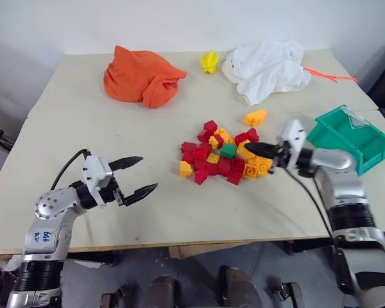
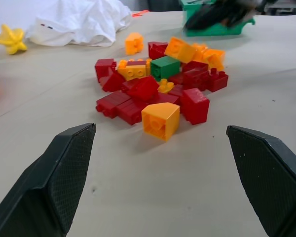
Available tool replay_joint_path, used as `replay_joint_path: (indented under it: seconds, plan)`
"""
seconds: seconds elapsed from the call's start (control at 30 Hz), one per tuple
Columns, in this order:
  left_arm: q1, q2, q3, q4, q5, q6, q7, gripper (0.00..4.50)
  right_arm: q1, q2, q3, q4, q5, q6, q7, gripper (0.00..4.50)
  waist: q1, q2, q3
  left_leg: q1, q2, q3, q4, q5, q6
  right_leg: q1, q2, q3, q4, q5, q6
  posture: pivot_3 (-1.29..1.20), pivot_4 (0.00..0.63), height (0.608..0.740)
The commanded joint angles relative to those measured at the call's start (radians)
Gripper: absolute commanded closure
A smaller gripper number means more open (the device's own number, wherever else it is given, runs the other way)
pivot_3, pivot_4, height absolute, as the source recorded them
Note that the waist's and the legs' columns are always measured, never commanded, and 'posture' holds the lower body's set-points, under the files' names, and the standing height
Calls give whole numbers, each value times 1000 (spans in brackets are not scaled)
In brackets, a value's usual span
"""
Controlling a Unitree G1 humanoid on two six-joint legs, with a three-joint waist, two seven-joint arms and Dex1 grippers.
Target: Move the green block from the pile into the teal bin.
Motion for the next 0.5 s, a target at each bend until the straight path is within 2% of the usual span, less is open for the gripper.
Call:
replay_joint_path:
  seconds: [0.03,0.2,0.4,0.43,0.5]
  plan:
    - [10,15,39,-28,-22,-3,5,0,86,-80,-95,-80,81,70,40,3900,4,0,0,0,0,0,0,0,0,0,0,0,0,0,0,0,150,740]
    - [23,31,63,-19,-36,1,-16,0,265,-199,-246,-34,143,22,134,2306,11,0,0,-1,0,1,0,0,0,0,0,0,0,0,0,0,150,740]
    - [8,38,62,-23,-44,12,-25,0,344,-217,-308,-84,176,32,129,243,1,0,0,2,2,7,0,0,0,1,1,1,0,1,-1,0,150,740]
    - [3,37,60,-20,-43,12,-26,0,349,-218,-308,-90,178,37,125,23,2,0,0,3,3,8,0,0,0,0,1,1,1,1,-1,0,150,740]
    - [-6,34,56,-14,-40,10,-29,0,346,-221,-295,-122,190,76,118,23,6,0,0,3,3,8,0,0,0,0,1,1,1,1,-1,0,150,740]
